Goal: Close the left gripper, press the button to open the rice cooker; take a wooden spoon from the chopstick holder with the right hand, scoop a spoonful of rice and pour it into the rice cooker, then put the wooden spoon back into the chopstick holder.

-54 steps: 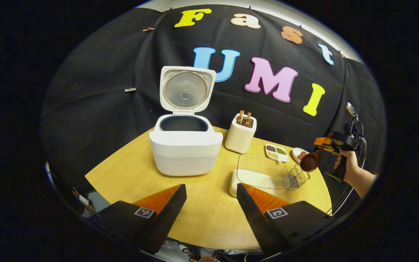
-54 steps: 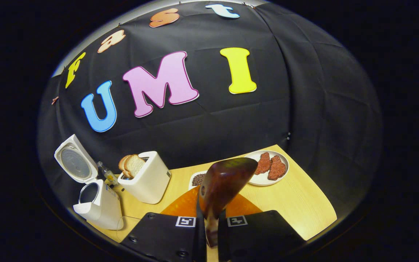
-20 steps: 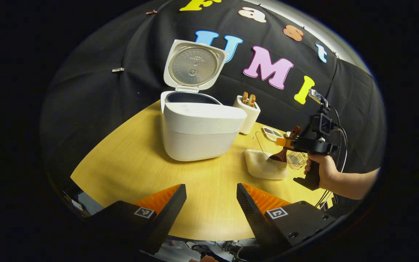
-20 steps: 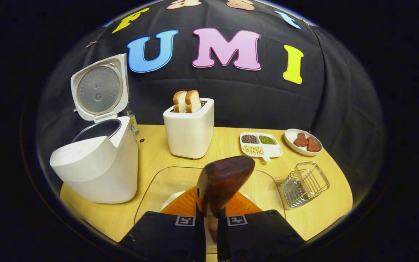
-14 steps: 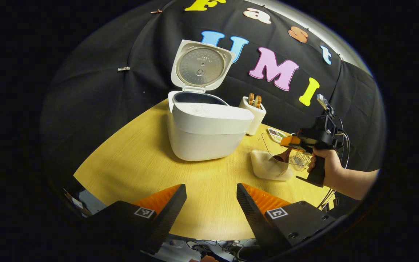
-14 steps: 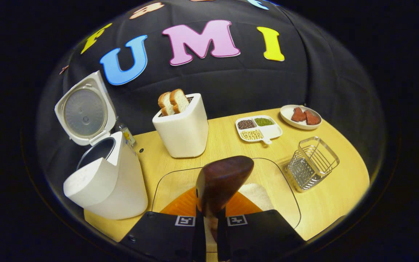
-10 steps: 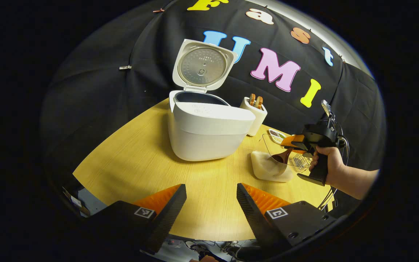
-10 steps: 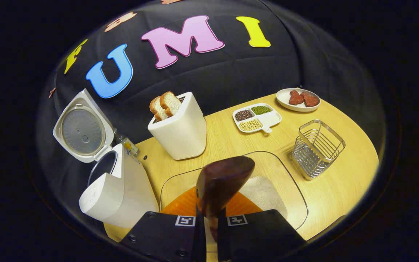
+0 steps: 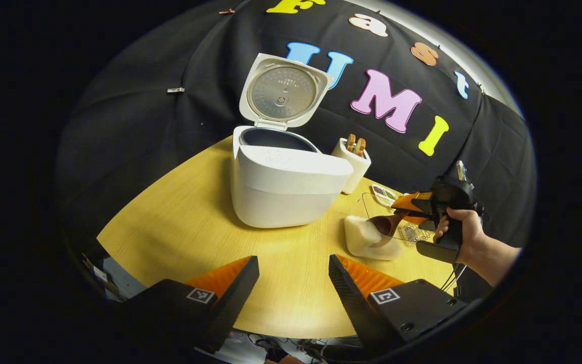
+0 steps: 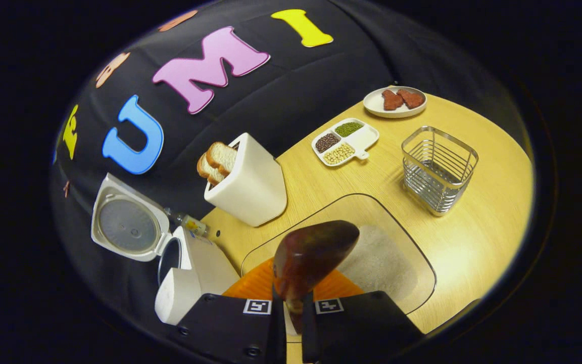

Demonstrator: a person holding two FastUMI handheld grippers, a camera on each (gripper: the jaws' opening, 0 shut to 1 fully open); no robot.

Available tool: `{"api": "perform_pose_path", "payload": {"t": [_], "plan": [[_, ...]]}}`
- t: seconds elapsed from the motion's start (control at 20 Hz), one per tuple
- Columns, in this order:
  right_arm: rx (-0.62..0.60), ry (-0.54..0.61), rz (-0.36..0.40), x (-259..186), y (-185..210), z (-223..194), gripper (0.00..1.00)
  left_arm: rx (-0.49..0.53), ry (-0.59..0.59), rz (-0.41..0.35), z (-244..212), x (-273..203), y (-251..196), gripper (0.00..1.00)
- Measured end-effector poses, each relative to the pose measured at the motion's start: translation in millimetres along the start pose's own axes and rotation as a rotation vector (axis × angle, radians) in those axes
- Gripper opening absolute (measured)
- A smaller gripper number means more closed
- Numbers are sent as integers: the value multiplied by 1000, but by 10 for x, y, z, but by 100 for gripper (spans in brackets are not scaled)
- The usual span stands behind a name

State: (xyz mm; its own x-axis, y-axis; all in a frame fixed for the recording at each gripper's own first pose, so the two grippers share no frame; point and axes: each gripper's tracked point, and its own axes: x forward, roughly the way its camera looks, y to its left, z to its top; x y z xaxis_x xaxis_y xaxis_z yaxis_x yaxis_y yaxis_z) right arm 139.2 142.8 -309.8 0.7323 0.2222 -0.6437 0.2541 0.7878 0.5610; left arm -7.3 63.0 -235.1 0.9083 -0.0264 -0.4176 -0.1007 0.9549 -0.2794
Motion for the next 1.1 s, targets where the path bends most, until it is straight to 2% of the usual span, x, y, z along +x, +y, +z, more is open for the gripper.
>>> {"api": "perform_pose_path", "payload": {"t": [0.2,0.55,0.7,0.95,1.1], "plan": [[142,-43,-2,-112,-139,221,17,-64,-18,-21,140,32,-48,96],[313,-94,-11,-291,-189,574,16,8,-34,-22,238,25,14,96],[371,-101,-14,-340,-147,689,16,13,-35,2,229,-21,78,96],[439,-100,40,-398,194,853,16,-9,-32,17,171,-78,134,96],[483,-97,99,-407,515,948,16,-6,-46,28,211,-106,189,96]]}}
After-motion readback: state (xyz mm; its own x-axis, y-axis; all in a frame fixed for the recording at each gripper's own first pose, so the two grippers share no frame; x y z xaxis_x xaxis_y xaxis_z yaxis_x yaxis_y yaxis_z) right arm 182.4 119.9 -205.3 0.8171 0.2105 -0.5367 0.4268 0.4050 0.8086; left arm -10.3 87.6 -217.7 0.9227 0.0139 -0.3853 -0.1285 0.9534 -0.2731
